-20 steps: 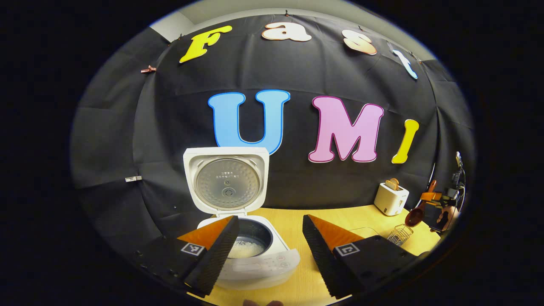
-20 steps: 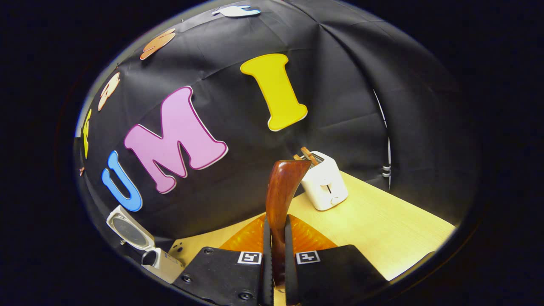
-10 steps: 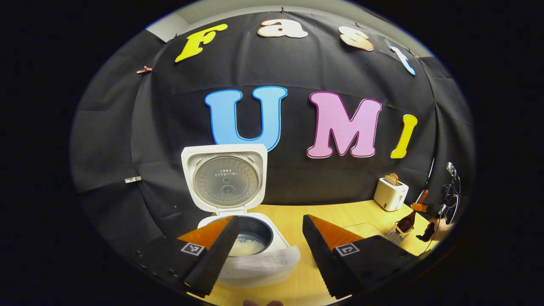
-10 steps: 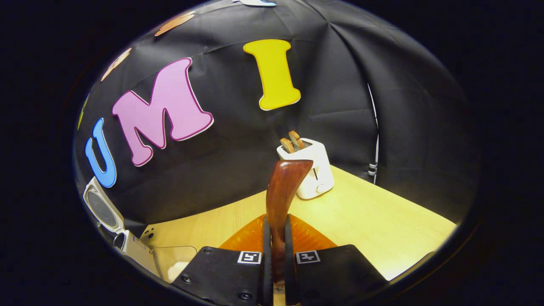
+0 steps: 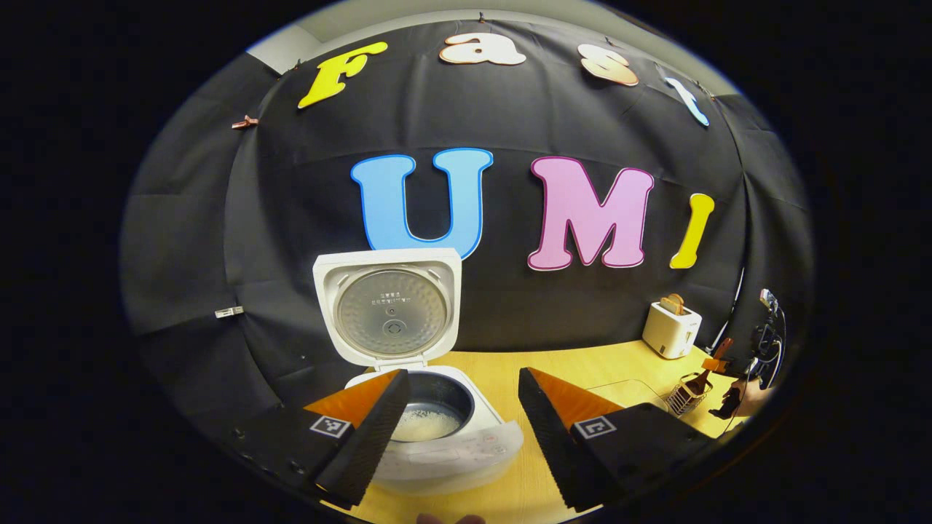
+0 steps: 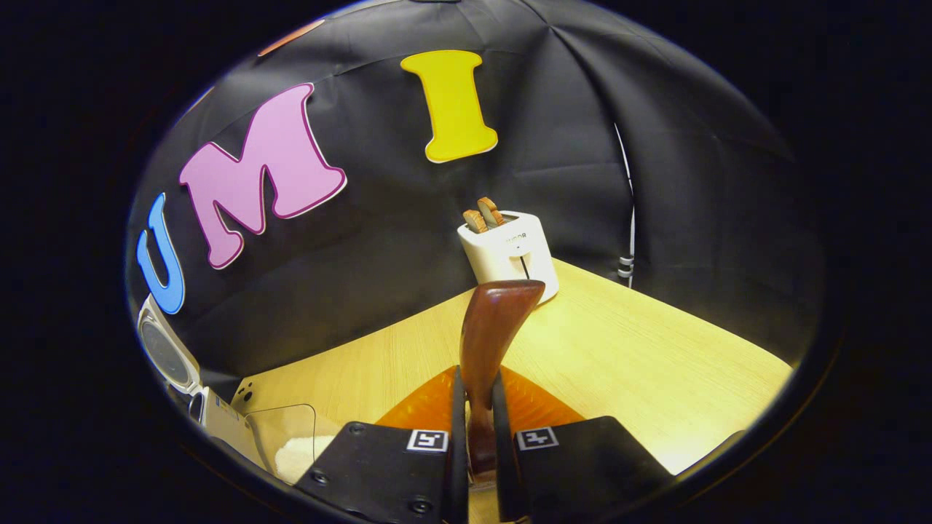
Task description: Close the left gripper, press the button to open the rice cooker; take a wooden spoon from the chopstick holder with the right hand, scoop a spoonful of rice and pour it into the rice cooker, then put the wooden spoon back into the chopstick holder.
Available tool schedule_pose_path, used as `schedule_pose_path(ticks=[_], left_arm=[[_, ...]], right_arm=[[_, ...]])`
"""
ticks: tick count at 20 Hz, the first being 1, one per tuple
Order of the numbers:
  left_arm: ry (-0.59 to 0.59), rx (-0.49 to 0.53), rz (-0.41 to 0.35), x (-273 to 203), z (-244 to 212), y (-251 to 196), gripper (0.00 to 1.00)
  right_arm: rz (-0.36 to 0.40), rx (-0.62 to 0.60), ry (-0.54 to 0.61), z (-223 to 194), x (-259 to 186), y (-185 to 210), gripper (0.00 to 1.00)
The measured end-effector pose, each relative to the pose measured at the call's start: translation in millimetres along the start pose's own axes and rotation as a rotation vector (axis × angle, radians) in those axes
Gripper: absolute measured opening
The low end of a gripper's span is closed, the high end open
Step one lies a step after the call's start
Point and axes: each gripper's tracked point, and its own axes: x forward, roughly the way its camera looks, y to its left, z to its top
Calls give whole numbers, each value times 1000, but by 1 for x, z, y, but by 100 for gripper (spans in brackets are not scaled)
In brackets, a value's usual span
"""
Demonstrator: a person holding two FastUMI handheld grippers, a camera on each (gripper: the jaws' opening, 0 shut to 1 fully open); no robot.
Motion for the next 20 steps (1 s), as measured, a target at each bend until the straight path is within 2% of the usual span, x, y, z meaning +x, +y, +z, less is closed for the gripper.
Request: schedule_pose_path(ticks=[1,2,6,7,8,12,13,16,17,20], left_arm=[[-2,-3,-2,1,1,-1,95],[-5,-6,-4,1,2,-2,95],[-29,-16,-15,1,12,-7,95],[-36,-17,-16,1,16,-6,95],[-43,-17,-19,1,19,-7,95],[-61,-30,-31,7,37,-6,95],[-67,-29,-35,10,42,-7,95],[-96,-9,-38,20,61,-2,95],[-108,-5,-34,26,70,1,95],[-123,-11,-5,50,93,17,95]], right_arm=[[-8,3,13,-2,-1,-3,14],[-17,4,24,-3,-3,-7,53],[-18,38,55,-5,-18,-11,70],[-17,38,51,-3,-22,-12,65],[-15,34,46,0,-28,-12,80],[33,-6,31,18,-43,3,82],[50,-18,24,23,-51,7,88],[100,-56,2,40,-73,21,92],[117,-73,-2,45,-81,26,97],[175,-126,-25,61,-105,46,98]])
